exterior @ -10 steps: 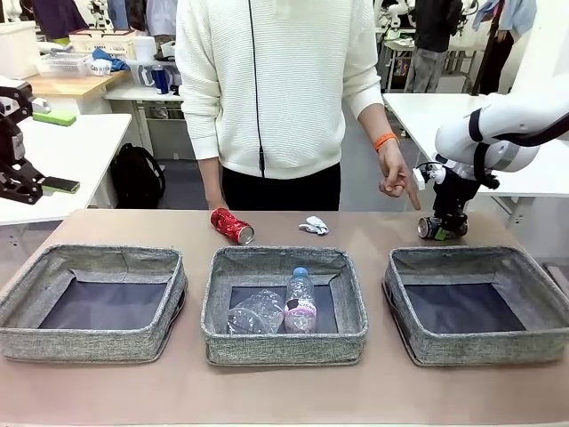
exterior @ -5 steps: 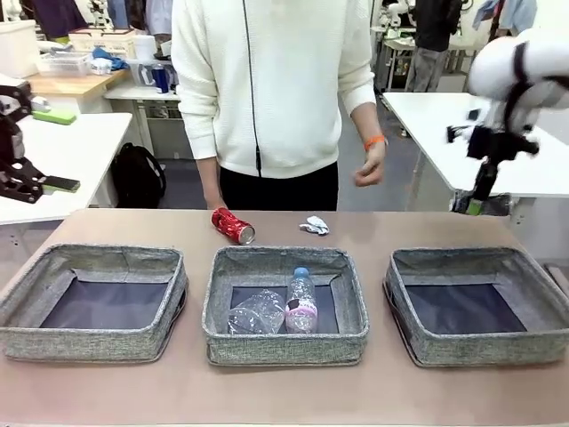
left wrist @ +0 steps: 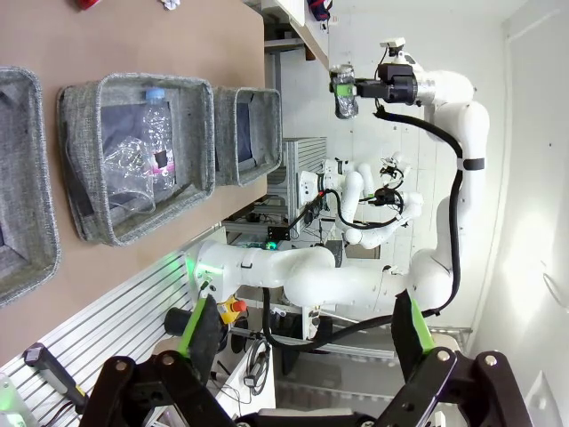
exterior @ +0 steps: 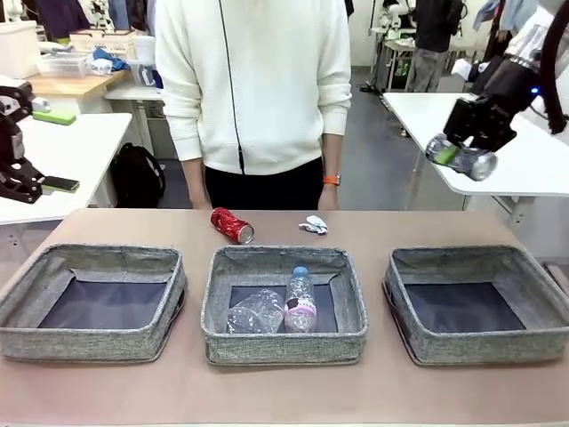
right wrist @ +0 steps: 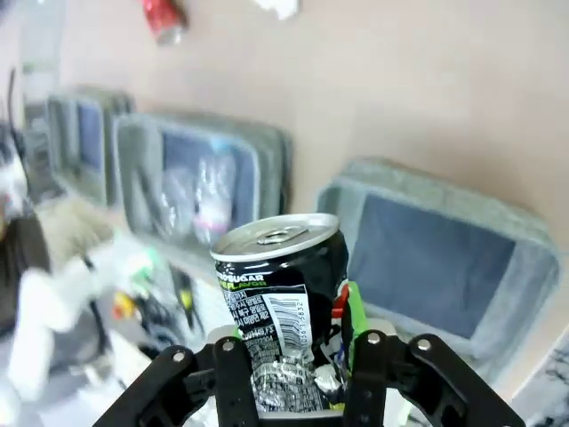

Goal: Sort the waste into the appropriate baskets.
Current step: Pick up the waste item pointed out by the person.

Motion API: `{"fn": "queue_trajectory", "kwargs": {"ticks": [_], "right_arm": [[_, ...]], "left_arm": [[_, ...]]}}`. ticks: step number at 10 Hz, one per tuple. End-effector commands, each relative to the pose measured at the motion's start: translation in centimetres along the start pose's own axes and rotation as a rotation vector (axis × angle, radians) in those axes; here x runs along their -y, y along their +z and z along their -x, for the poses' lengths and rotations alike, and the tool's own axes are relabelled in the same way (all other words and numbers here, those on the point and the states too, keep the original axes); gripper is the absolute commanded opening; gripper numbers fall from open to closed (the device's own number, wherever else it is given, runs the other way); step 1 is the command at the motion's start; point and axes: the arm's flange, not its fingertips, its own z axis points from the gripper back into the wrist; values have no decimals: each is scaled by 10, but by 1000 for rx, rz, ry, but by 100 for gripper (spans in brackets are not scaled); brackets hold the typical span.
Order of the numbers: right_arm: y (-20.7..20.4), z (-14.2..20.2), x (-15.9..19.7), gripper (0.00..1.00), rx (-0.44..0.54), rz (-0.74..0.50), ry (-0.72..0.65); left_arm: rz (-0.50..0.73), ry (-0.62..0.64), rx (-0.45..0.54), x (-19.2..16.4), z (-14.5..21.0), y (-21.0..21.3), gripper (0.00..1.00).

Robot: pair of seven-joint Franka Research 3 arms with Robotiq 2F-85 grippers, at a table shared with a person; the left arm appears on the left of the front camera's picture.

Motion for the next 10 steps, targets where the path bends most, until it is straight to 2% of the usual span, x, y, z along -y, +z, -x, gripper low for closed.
{"fn": "queue_trajectory", "kwargs": {"ticks": [1, 2, 3, 4, 5, 6, 8, 10], "right_arm": [[9, 1, 2, 0, -104, 9, 90], [9, 1, 2, 0, -104, 9, 90], [-5, 0, 0, 43, 4, 1, -3], [-19, -8, 0, 43, 11, -25, -149], [-12, -6, -32, 43, 57, 8, -175], [0, -1, -77, 43, 100, -22, -154], [11, 6, -155, 43, 175, -3, -288], [7, 13, -210, 43, 186, 34, -382]], "left_arm": [[-4, -11, -6, 0, 2, 0, 100], [-4, -11, -6, 0, 2, 0, 100], [-4, -11, -6, 0, 2, 0, 100], [-4, -11, -6, 0, 2, 0, 100], [-4, -11, -6, 0, 2, 0, 100], [-4, -11, -6, 0, 2, 0, 100], [-4, -11, -6, 0, 2, 0, 100], [-4, -11, -6, 0, 2, 0, 100]]}}
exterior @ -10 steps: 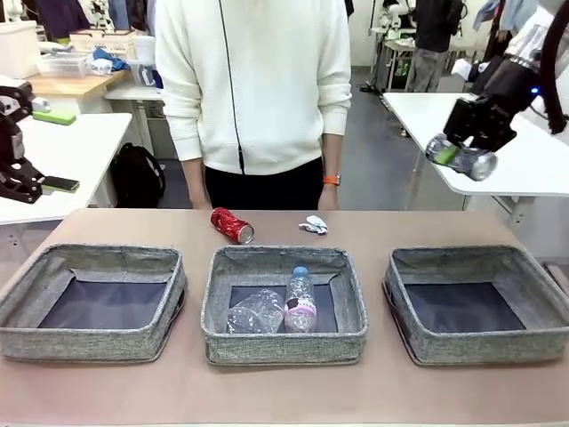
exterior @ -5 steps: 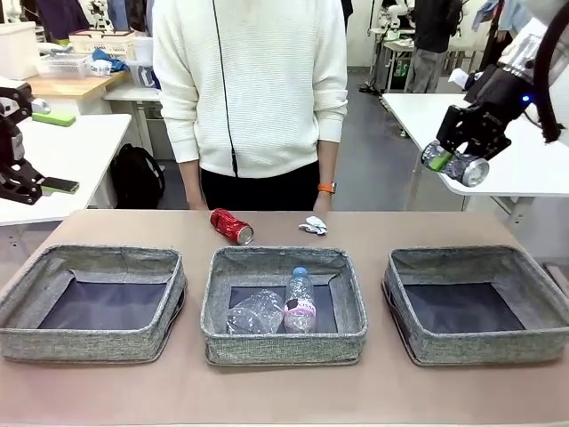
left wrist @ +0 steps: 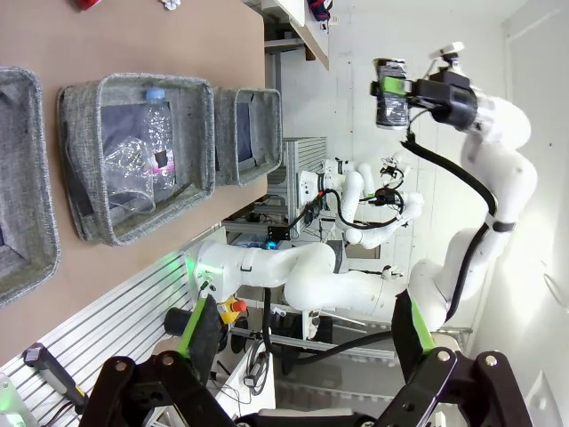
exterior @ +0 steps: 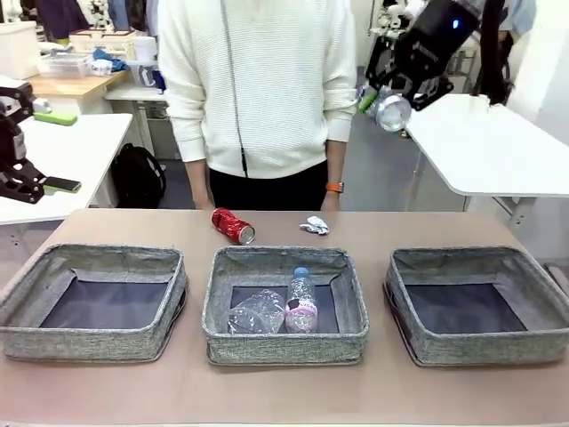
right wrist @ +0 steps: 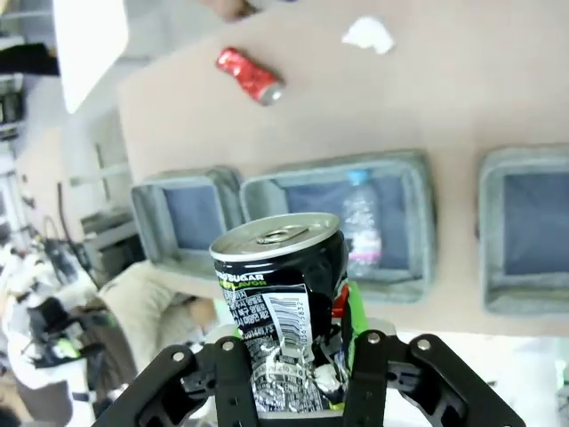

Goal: Sort the waste into the appropriate baskets.
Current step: Pick up the waste item pointed out by the person.

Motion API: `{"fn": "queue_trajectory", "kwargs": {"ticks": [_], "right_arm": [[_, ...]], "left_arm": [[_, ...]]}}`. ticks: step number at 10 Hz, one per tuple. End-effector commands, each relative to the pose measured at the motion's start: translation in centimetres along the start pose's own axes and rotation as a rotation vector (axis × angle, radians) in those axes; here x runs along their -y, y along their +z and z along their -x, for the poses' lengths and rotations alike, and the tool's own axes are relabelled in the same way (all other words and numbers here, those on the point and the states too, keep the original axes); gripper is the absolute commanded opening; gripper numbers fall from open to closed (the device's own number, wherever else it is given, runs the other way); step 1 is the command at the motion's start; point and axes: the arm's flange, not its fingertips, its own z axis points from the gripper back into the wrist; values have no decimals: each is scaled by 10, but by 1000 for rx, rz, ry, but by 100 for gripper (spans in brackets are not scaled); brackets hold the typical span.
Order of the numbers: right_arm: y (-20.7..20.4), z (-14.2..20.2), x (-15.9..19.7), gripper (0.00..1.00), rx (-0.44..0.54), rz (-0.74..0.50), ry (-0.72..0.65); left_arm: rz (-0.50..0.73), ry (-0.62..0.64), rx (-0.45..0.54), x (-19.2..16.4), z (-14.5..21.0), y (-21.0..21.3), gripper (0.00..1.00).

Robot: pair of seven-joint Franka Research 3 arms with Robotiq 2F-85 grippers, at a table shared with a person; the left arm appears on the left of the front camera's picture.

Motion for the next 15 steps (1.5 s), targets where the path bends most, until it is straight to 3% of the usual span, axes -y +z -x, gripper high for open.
{"fn": "queue_trajectory", "kwargs": {"ticks": [1, 4, 6, 8, 14, 15], "right_arm": [[-8, 10, -30, 43, 34, 63, -84], [-4, 53, -90, 43, -7, 201, 54], [-3, 69, -122, 43, 26, 254, 130], [-5, 65, -144, 43, 14, 269, 150], [-9, 56, -154, 43, 46, 262, 119], [-14, 61, -153, 43, 2, 248, 172]], "left_arm": [[-4, -12, -6, 0, 2, 1, 100], [-4, -12, -6, 0, 2, 1, 100], [-4, -12, -6, 0, 2, 1, 100], [-4, -12, -6, 0, 2, 1, 100], [-4, -12, -6, 0, 2, 1, 100], [-4, -12, -6, 0, 2, 1, 100]]}}
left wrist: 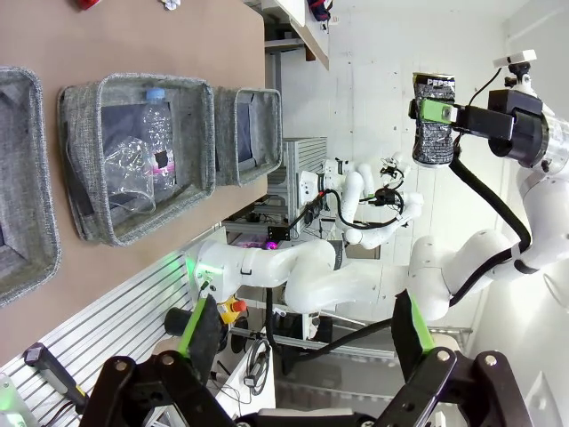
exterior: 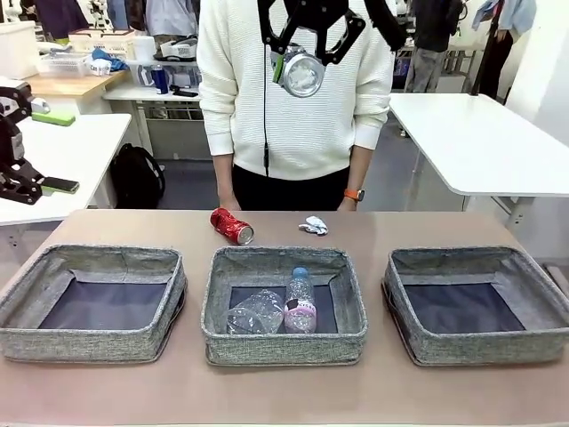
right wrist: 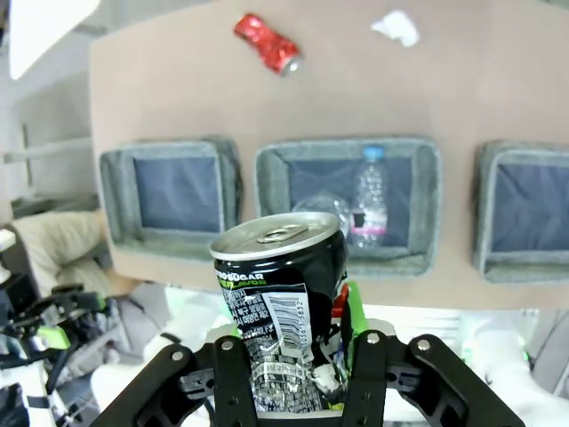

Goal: Sort the waste into the appropriate baskets.
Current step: Pick up the waste item pointed out by the person, then place the picked waste into the Fabric basket indicated by the person.

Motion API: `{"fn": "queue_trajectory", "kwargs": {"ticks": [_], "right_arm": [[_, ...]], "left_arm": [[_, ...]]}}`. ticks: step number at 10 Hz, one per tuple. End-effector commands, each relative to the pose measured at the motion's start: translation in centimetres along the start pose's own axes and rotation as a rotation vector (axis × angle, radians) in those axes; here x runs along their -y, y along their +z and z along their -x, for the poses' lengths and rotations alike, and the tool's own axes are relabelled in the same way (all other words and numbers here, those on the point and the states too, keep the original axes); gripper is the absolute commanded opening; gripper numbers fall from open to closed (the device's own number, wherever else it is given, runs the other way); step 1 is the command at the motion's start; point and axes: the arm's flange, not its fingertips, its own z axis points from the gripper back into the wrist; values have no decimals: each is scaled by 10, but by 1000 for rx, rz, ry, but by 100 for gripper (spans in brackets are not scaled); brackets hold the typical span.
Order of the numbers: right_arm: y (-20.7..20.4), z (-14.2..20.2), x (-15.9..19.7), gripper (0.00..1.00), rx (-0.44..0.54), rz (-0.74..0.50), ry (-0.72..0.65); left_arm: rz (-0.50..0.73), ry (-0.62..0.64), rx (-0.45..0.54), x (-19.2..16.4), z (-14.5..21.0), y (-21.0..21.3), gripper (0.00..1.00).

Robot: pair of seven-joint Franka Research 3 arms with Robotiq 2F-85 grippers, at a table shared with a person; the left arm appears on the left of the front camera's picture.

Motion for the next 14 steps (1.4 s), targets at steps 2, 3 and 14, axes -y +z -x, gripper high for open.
{"fn": "queue_trajectory", "kwargs": {"ticks": [2, 3, 14], "right_arm": [[-3, 3, -3, 43, -5, 3, 16], [-3, 3, -3, 43, -5, 3, 16], [-3, 3, -3, 43, -5, 3, 16]], "left_arm": [[-4, -12, -7, 0, 2, 0, 100], [-4, -12, -7, 0, 2, 0, 100], [-4, -12, -7, 0, 2, 0, 100]]}}
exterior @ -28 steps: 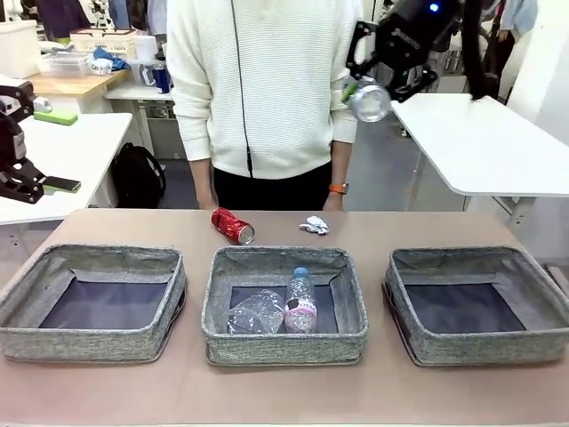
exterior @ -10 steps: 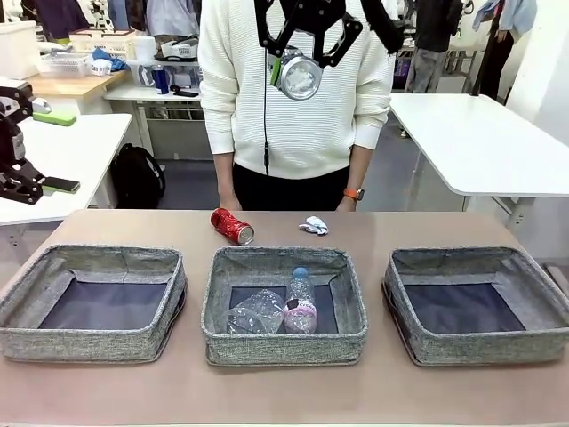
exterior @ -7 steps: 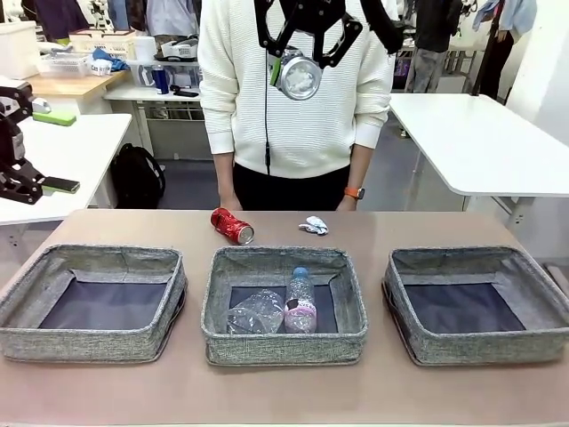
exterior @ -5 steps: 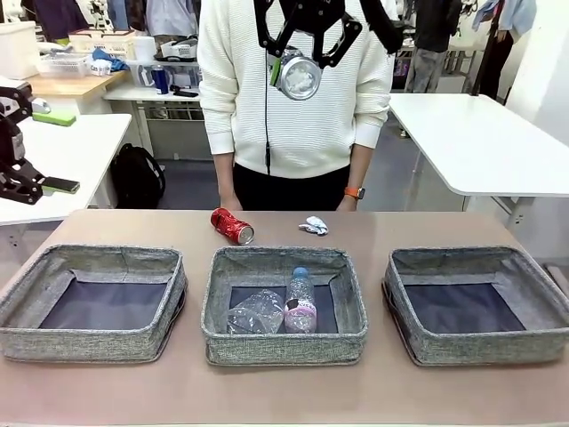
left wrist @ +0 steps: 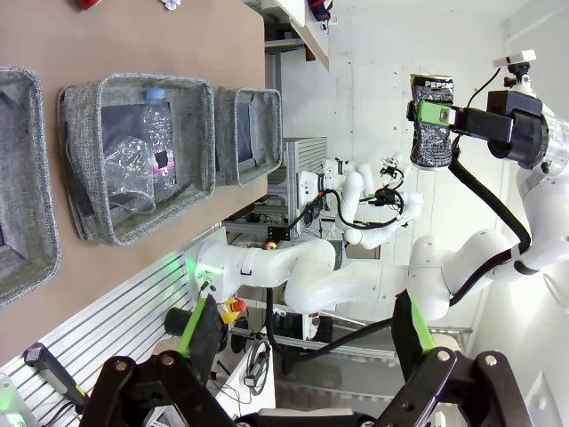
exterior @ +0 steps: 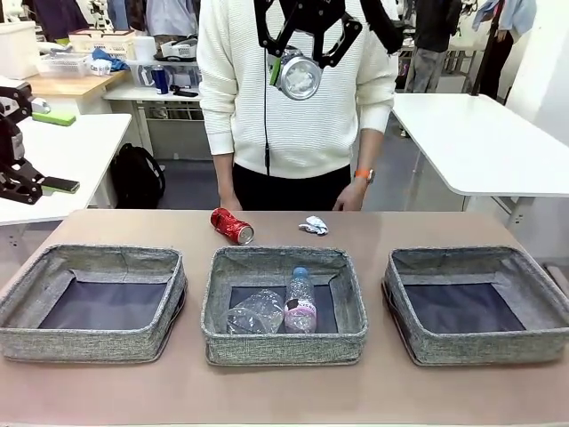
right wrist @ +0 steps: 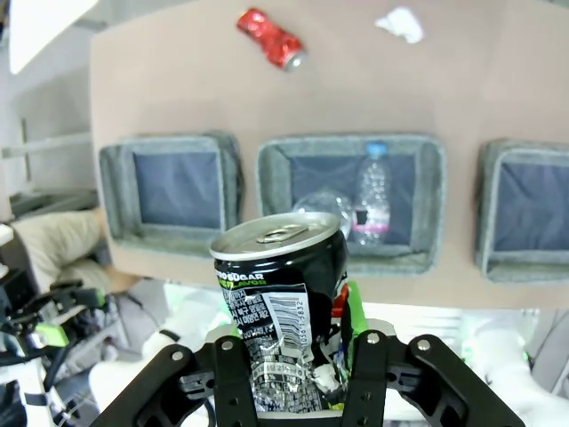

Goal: Sort the waste into the appropriate baskets.
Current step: Place the picked waste into the Fabric basket indicated by the person.

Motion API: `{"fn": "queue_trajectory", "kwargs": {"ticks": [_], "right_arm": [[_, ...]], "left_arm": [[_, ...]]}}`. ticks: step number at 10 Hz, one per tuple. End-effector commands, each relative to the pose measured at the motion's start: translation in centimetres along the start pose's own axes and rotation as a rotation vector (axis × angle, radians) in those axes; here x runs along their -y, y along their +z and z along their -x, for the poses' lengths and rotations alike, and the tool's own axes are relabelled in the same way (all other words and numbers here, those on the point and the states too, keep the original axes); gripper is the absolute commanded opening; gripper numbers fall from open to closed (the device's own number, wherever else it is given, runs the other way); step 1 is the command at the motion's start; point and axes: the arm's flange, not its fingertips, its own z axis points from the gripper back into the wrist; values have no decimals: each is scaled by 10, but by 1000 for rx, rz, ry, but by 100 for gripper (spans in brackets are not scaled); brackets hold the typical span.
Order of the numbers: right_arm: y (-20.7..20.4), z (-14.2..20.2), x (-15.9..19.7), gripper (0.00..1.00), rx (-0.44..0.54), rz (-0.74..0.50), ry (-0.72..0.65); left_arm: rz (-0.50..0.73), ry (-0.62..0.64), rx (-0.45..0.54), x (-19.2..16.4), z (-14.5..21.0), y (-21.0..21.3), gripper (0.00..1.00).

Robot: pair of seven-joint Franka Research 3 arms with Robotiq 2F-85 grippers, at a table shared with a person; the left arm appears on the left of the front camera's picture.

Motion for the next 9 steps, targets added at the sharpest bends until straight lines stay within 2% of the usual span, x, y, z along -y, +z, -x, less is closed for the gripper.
{"fn": "queue_trajectory", "kwargs": {"ticks": [1, 9], "right_arm": [[1, 1, 1, 43, 3, 3, 6], [1, 1, 1, 43, 3, 3, 6]], "left_arm": [[-4, -12, -7, 0, 2, 0, 100], [-4, -12, -7, 0, 2, 0, 100]]}}
